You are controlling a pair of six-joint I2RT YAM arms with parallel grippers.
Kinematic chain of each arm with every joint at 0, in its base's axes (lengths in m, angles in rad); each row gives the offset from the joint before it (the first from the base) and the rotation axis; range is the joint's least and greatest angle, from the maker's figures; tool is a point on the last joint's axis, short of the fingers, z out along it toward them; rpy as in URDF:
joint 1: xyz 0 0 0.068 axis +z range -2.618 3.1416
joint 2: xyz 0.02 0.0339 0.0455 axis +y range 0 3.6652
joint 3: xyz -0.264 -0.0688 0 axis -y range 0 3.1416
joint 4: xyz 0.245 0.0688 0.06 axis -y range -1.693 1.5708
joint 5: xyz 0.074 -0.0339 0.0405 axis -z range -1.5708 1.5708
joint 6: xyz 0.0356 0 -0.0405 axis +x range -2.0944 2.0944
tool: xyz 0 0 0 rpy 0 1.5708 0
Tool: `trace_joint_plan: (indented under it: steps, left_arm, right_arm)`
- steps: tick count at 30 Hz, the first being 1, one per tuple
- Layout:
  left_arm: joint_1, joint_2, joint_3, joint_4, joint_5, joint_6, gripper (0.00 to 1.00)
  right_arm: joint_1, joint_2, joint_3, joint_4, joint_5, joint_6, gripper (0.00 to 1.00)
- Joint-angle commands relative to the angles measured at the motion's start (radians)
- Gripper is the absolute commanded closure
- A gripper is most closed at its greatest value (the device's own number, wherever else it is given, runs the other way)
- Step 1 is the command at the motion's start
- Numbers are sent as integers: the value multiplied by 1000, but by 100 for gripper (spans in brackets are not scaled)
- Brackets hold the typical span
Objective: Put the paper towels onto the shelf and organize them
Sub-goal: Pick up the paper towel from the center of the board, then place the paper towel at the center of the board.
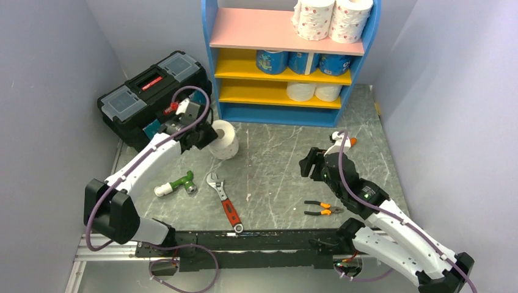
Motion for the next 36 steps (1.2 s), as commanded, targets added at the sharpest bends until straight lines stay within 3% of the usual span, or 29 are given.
trace_joint_plan:
  steps: [1,15,25,32,36]
  left_arm:
    - [-115,-24,27,20,-19,-22,62]
    - [-301,215,177,46,-12,-46,59]
    - [-333,259,191,51,-9,-44,49]
    - [-341,264,213,26,9,-23,27]
    - [-340,128,201,2,-34,5,9]
  right_arm:
    - [0,-24,59,-26,52,-26,33]
    - [0,-84,54,-95,85,-6,33]
    - [0,-69,32,-90,80,-5,33]
    - [0,-75,35,-87,73,-6,32]
    - [-1,-61,32,-4,-29,-66,30]
